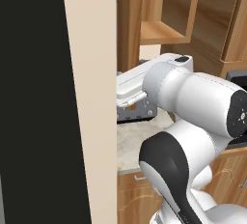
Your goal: Close all open cabinet doors.
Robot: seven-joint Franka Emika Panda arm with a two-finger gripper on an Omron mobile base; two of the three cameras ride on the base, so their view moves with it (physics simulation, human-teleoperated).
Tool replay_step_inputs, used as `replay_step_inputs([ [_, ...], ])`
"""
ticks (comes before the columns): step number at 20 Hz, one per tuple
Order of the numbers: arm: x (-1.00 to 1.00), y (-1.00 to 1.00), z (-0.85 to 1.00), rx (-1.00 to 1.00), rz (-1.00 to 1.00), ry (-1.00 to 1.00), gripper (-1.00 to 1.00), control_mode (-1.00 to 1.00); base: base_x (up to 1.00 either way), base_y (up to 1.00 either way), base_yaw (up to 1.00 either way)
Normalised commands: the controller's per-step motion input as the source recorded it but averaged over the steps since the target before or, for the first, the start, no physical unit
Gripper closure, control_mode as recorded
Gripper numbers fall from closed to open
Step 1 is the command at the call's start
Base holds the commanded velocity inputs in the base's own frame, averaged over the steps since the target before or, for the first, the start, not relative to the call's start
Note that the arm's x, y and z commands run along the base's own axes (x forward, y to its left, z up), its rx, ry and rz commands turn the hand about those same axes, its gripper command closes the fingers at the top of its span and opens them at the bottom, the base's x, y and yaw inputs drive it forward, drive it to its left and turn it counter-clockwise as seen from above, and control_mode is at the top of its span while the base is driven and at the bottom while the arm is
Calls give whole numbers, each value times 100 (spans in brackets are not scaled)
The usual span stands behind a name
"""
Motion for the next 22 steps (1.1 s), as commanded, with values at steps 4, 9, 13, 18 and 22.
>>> replay_step_inputs([
  [4,38,2,0,0,0,0,-100,-100,0,0,0],
  [9,49,0,0,-2,0,0,-100,-100,0,0,0],
  [13,47,-9,-4,-2,-8,2,-100,-100,0,0,0],
  [18,34,-42,-23,0,-26,1,-100,-100,0,0,0],
  [22,92,-21,-14,-2,-20,0,-100,-100,0,0,0],
])
